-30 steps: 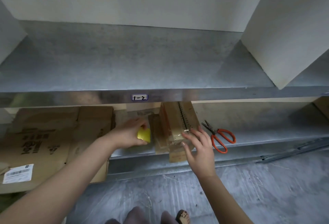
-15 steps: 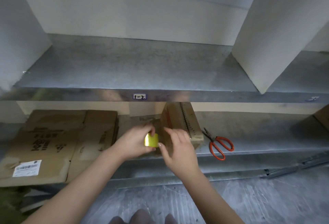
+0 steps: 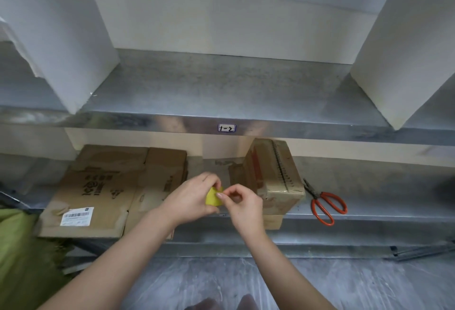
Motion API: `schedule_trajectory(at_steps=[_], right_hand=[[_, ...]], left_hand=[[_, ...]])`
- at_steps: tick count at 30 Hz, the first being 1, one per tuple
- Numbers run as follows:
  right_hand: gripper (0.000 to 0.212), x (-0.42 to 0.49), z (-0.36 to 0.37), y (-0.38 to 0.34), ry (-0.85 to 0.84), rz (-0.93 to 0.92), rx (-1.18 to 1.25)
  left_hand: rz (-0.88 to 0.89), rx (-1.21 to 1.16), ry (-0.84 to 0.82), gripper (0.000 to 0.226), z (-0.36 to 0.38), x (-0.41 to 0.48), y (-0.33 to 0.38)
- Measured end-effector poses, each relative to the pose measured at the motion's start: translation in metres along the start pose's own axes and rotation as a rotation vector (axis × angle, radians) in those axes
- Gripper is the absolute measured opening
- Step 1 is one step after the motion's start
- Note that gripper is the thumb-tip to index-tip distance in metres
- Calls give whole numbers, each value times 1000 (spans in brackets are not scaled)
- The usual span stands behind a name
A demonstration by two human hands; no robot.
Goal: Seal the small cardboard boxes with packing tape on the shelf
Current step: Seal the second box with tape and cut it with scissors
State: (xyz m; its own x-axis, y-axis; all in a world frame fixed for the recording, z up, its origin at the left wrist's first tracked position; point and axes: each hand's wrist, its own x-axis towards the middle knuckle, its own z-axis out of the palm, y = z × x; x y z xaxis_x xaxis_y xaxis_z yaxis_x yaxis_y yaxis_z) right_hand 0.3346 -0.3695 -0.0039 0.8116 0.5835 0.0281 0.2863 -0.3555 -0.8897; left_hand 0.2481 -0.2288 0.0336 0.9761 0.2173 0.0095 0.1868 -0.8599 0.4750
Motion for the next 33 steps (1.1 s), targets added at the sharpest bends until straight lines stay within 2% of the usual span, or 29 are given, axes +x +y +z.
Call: schedule_trajectory(at_steps=[5,9,16,19,26,33], right_hand=[[22,5,13,8,22,67,94],[20,10,27,13,1,53,17],[14,20,42,19,-75,124,-57],[13,25,43,17,-53,124,-62],[8,30,42,17,-18,37,-127],[17,28,49,17,-29,27,-94]], left_hand=[[26,-110,-123,65,1,-8,-26],[-78,-164,-110,79,9,-7,-42],[-116,-193,-121,65,12,8,-60],[-128,-254,-112,60,9,14,-61],[-135,-270,-134,64,9,26,-65],[-111,-181,-127,64,18,33,-77]])
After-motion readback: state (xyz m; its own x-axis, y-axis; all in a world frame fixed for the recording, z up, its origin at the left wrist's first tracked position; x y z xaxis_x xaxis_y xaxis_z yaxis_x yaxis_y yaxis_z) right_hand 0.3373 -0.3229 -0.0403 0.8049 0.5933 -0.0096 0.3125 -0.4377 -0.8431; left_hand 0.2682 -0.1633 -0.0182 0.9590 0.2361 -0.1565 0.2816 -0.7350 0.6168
